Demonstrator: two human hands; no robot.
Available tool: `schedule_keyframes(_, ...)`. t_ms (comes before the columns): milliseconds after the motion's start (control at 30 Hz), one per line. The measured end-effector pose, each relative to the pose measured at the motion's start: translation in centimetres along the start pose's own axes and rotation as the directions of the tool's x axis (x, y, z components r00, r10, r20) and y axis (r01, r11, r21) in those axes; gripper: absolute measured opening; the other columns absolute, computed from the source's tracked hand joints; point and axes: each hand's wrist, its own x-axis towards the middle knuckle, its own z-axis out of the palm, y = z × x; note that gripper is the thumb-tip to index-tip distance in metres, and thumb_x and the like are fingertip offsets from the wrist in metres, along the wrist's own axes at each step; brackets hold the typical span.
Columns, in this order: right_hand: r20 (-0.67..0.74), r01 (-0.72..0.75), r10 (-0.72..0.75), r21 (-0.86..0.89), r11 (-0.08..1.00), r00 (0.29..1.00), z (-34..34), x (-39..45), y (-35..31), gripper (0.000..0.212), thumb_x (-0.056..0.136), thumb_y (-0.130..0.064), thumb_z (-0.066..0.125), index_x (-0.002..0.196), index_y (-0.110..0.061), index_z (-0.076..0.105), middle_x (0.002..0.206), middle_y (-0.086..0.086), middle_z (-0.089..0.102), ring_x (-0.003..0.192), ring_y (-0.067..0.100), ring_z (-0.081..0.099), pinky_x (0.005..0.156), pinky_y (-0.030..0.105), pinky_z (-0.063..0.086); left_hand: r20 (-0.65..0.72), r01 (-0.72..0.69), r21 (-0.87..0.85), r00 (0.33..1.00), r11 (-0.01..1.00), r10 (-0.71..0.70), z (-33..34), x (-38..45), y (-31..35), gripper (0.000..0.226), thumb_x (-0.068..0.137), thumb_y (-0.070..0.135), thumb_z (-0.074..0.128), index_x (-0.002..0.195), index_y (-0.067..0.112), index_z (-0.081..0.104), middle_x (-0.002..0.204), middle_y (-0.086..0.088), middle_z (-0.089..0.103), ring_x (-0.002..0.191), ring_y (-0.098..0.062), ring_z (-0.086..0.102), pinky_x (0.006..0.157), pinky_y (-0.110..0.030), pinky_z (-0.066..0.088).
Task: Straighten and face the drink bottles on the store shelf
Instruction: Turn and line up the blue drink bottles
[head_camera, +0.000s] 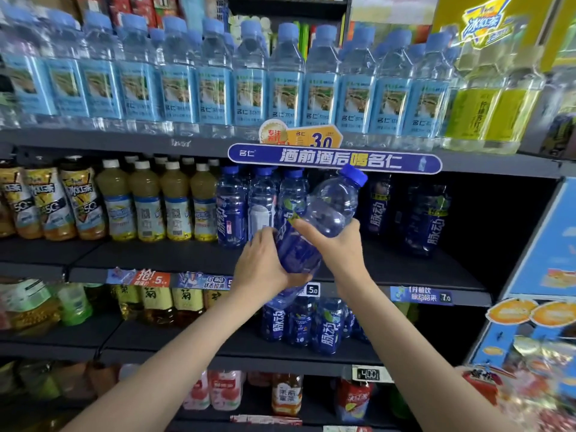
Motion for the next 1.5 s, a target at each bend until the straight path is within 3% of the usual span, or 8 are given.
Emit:
schedule_keyframes(100, -0.043, -0.063, 0.072, 0.18, 0.982, 0.996, -0.5, 0.8, -0.2, 0.079, 0.045, -0.043, 0.092, 0.111, -0.017, 0.059, 0.104, 0.003, 0.07, 0.093, 0.02, 0.069, 0.08, 0.04, 0.058, 0.059, -0.083, -0.049, 0.995, 0.995, 0.086, -1.5, 0.6, -0.4, 0.092, 0.06, 0.052, 0.081, 0.13, 0.014, 0.036, 0.125, 0.004, 0.043, 0.114, -0.014, 0.042, 0.094, -0.029, 0.038)
schedule_keyframes(300, 0.206, -0.025, -0.021, 0.219, 0.975, 0.978, -2.7, 1.4, -1.2, 0.06, 0.051, -0.023, 0.09, 0.103, -0.017, 0.062, 0.095, 0.001, 0.072, 0.085, 0.019, 0.069, 0.076, 0.036, 0.057, 0.576, 0.288, -0.534, 0.812, 0.795, 0.093, -4.5, 1.7, -0.8, 0.047, 0.078, 0.019, 0.072, 0.119, 0.022, 0.048, 0.115, 0.011, 0.058, 0.111, -0.01, 0.054, 0.098, -0.027, 0.042)
schedule_keyframes(467, 0.2, 0.045, -0.061, 0.084, 0.995, 0.978, -3.0, 1.1, -2.1, 0.065, 0.058, -0.042, 0.079, 0.116, -0.022, 0.057, 0.104, -0.001, 0.07, 0.098, 0.02, 0.067, 0.082, 0.039, 0.056, 0.419, 0.215, -0.511, 0.908, 0.832, 0.022, -2.7, 1.1, 0.1, 0.049, 0.069, 0.028, 0.082, 0.108, 0.024, 0.053, 0.103, 0.011, 0.063, 0.098, -0.009, 0.061, 0.083, -0.024, 0.049)
schedule_keyframes(700, -0.001, 0.003, -0.003, -0.073, 0.997, 1.0, -3.3, 0.6, -1.0, 0.079, 0.05, -0.043, 0.089, 0.113, -0.017, 0.05, 0.106, 0.0, 0.067, 0.095, 0.017, 0.066, 0.081, 0.04, 0.057, 0.165, -0.07, 0.002, 0.984, 0.998, 0.069, -1.1, 0.3, 1.5, 0.087, 0.056, 0.058, 0.081, 0.121, 0.017, 0.039, 0.118, 0.003, 0.054, 0.106, -0.018, 0.055, 0.086, -0.038, 0.049)
schedule_keyframes(1000, 0.12, 0.059, -0.076, 0.137, 0.989, 0.99, -6.7, 0.9, -0.3, 0.069, 0.053, -0.027, 0.082, 0.114, -0.016, 0.055, 0.108, 0.006, 0.069, 0.098, 0.022, 0.068, 0.081, 0.037, 0.055, 0.136, -0.207, -0.178, 0.963, 0.962, 0.233, -0.4, 0.6, 2.0, 0.078, 0.066, 0.046, 0.08, 0.127, 0.02, 0.038, 0.127, 0.009, 0.044, 0.113, -0.007, 0.046, 0.089, -0.021, 0.036)
schedule_keyframes(1133, 0.142, 0.285, -0.264, -0.156, 0.946, 0.954, -6.6, 1.5, 0.3, 0.081, 0.054, -0.021, 0.09, 0.124, -0.015, 0.05, 0.109, -0.006, 0.067, 0.098, 0.006, 0.065, 0.084, 0.024, 0.052, 0.159, -0.158, -0.152, 0.97, 0.976, 0.182, 1.9, 1.9, 1.5, 0.081, 0.064, 0.041, 0.083, 0.127, 0.016, 0.039, 0.125, 0.004, 0.051, 0.112, -0.015, 0.053, 0.093, -0.031, 0.045)
schedule_keyframes(1267, 0.318, 0.49, -0.375, -0.502, 0.712, 0.871, -4.9, 2.4, 1.0, 0.097, 0.062, -0.029, 0.088, 0.142, -0.019, 0.035, 0.137, -0.004, 0.05, 0.119, 0.013, 0.053, 0.095, 0.031, 0.046, 0.151, -0.01, -0.395, 0.986, 0.918, 0.076, 5.6, 2.8, 0.2, 0.053, 0.068, 0.015, 0.082, 0.108, 0.02, 0.047, 0.096, 0.007, 0.066, 0.098, -0.017, 0.065, 0.084, -0.031, 0.052)
schedule_keyframes(1500, 0.242, 0.422, -0.345, -0.526, 0.738, 0.907, -4.7, 5.3, 3.8, 0.102, 0.068, -0.027, 0.085, 0.148, -0.016, 0.023, 0.147, -0.001, 0.039, 0.128, 0.016, 0.045, 0.098, 0.028, 0.042, 0.147, 0.03, -0.48, 0.988, 0.877, 0.047, 7.7, 5.6, 0.0, 0.047, 0.074, 0.016, 0.078, 0.103, 0.024, 0.043, 0.094, 0.015, 0.061, 0.093, -0.008, 0.062, 0.079, -0.017, 0.049)
